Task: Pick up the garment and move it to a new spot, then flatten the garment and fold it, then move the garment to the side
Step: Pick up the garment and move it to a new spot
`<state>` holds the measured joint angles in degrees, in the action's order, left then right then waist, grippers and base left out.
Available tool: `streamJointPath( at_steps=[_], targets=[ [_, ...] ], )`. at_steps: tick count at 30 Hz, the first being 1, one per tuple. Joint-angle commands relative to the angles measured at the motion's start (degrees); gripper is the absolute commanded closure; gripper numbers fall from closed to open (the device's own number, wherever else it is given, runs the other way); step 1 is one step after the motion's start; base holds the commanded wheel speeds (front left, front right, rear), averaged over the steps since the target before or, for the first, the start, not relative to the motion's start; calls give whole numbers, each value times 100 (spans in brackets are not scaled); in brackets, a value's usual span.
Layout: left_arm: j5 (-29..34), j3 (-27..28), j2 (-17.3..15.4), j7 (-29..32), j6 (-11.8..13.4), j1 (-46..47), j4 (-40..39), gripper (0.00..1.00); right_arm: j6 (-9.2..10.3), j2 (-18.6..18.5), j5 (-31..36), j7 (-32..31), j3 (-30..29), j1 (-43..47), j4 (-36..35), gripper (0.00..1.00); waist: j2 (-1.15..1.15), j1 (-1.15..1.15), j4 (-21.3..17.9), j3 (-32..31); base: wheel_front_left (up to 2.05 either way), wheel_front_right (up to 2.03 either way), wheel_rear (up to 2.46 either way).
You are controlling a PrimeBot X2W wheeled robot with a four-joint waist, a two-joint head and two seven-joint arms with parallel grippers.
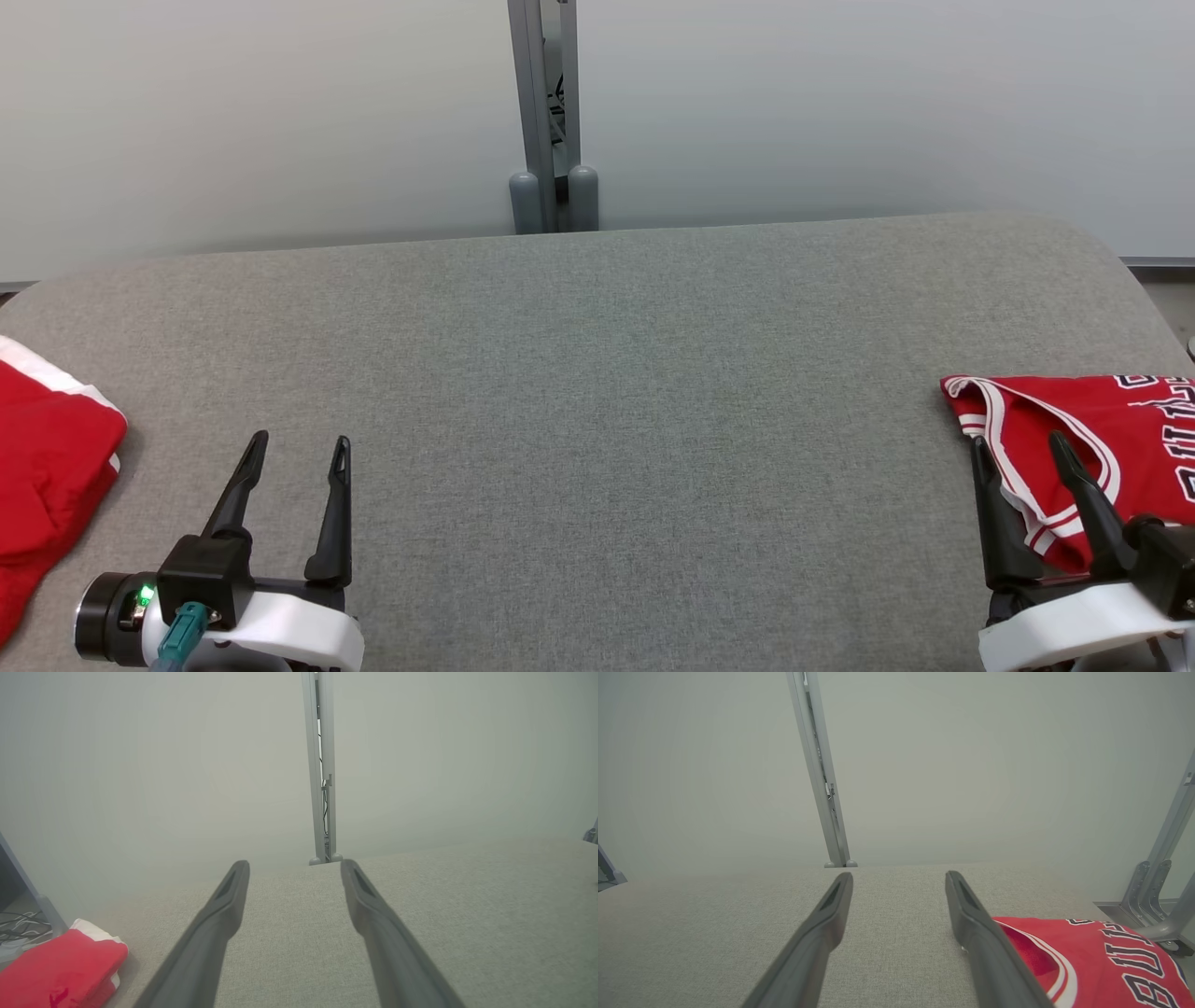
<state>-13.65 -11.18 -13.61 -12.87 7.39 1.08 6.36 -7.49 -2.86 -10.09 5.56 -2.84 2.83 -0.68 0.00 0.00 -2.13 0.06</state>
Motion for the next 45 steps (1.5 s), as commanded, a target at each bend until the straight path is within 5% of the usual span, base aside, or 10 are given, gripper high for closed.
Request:
streamJointPath(
  at_steps=[1, 8, 27, 45],
  targets=[
    [-16, 0, -35, 5, 26, -24, 8, 0, -2, -11, -8, 7, 1, 17, 11, 0, 0, 0, 8, 2, 0, 0, 0],
    [-60, -9, -7, 4, 49, 108, 39, 0, -2, -14, -18, -38, -54, 74, -57, 0, 0, 0, 307, 42, 0, 0, 0],
    [-167, 50, -58, -66, 150, 49, 14, 0, -1, -18, -122, 28, 48, -88, 93, 0, 0, 0, 2014, 10, 0, 0, 0],
    [-220, -12, -111, -5, 221, -44, -85, 0, -2, -18, -155, 61, 79, -75, 205, 0, 0, 0, 2254, -49, 0, 0, 0]
  ],
)
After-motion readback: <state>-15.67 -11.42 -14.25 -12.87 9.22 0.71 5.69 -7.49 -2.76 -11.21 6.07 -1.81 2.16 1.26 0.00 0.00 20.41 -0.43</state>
